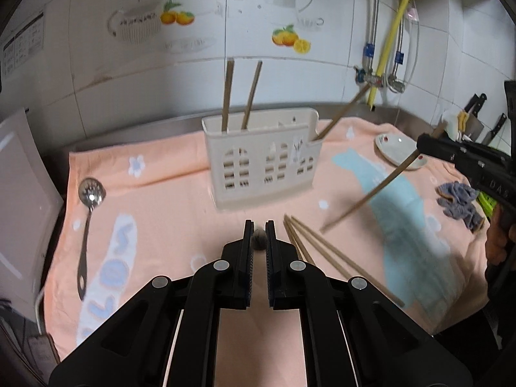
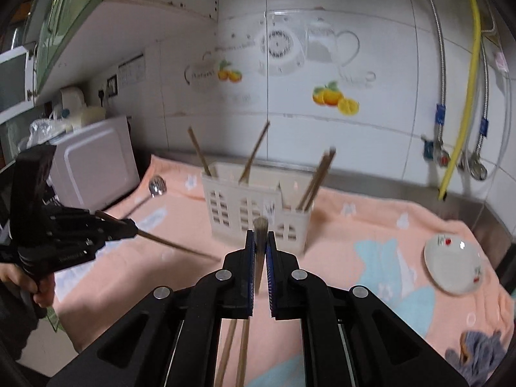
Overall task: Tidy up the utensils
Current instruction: 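Lift the left tool's chopstick into the white holder while the right tool inserts its own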
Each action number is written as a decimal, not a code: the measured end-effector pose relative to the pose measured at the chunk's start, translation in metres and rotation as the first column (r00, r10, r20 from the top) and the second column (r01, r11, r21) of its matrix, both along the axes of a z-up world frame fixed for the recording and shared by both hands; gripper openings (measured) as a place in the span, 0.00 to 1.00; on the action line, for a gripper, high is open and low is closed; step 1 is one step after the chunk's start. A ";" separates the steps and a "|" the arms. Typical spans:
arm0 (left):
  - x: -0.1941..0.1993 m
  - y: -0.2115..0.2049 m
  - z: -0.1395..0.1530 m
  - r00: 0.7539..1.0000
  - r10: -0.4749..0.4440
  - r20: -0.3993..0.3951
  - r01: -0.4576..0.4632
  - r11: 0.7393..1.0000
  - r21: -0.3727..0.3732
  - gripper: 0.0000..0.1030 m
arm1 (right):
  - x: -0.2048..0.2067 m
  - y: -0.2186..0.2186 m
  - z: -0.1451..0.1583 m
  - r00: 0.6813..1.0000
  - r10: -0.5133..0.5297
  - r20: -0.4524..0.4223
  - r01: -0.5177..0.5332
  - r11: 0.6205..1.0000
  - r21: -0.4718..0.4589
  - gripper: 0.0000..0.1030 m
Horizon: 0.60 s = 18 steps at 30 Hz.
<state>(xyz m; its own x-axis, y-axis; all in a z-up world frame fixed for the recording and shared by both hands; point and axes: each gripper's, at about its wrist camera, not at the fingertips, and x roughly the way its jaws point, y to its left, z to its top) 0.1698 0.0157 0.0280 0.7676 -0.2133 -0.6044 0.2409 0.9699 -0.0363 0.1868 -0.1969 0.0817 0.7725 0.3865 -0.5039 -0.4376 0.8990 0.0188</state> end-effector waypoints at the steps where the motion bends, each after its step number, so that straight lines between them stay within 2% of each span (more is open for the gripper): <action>1: 0.003 0.001 0.006 1.000 -0.002 0.010 0.002 1.000 0.001 0.06 | 0.006 0.001 0.008 1.000 0.006 0.001 -0.006 1.000 0.004 0.06; 9: 0.022 0.003 0.060 0.992 0.003 0.124 -0.011 0.998 0.062 0.06 | 0.040 0.000 0.060 0.999 0.033 0.030 -0.035 0.998 0.059 0.06; 18: 0.056 0.004 0.137 0.962 0.021 0.273 -0.048 0.995 0.091 0.06 | 0.068 -0.002 0.104 0.996 0.022 0.083 -0.030 0.994 0.102 0.06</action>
<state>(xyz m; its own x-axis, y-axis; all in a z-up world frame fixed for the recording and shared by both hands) 0.2254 0.0194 0.1649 0.9115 -0.1347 -0.3887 0.1949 0.9735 0.1195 0.2544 -0.1989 0.1860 0.7985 0.4535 -0.3959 -0.4646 0.8824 0.0736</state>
